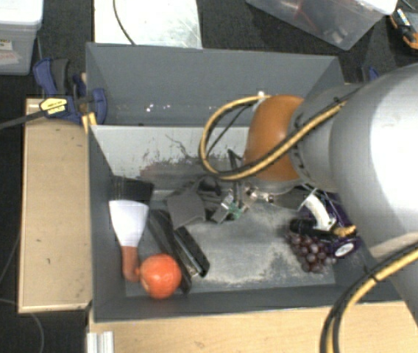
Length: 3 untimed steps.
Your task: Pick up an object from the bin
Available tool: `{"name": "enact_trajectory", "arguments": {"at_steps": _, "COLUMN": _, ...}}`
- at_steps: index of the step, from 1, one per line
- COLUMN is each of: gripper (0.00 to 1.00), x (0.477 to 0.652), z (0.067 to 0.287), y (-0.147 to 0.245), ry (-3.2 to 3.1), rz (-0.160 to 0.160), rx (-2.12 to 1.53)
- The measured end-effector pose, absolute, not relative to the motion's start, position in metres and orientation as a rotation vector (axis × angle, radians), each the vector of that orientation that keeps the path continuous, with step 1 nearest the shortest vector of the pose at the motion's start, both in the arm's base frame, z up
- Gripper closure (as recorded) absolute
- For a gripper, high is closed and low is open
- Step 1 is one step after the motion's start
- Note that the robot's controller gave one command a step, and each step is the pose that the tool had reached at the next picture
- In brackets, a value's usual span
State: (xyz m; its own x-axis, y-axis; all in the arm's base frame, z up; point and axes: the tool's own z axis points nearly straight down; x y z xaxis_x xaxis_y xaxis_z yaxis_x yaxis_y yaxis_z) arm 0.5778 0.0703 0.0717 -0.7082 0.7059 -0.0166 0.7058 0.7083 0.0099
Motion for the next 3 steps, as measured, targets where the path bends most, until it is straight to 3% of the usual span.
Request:
{"name": "enact_trajectory", "arguments": {"at_steps": 2, "gripper": 1.00, "x": 0.577, "z": 0.077, "y": 0.070, "ry": 2.888, "rz": 0.004, "rx": 1.191}}
{"name": "enact_trajectory", "arguments": {"at_steps": 3, "gripper": 1.00, "x": 0.575, "z": 0.104, "y": 0.070, "ry": 2.895, "rz": -0.002, "rx": 1.192}}
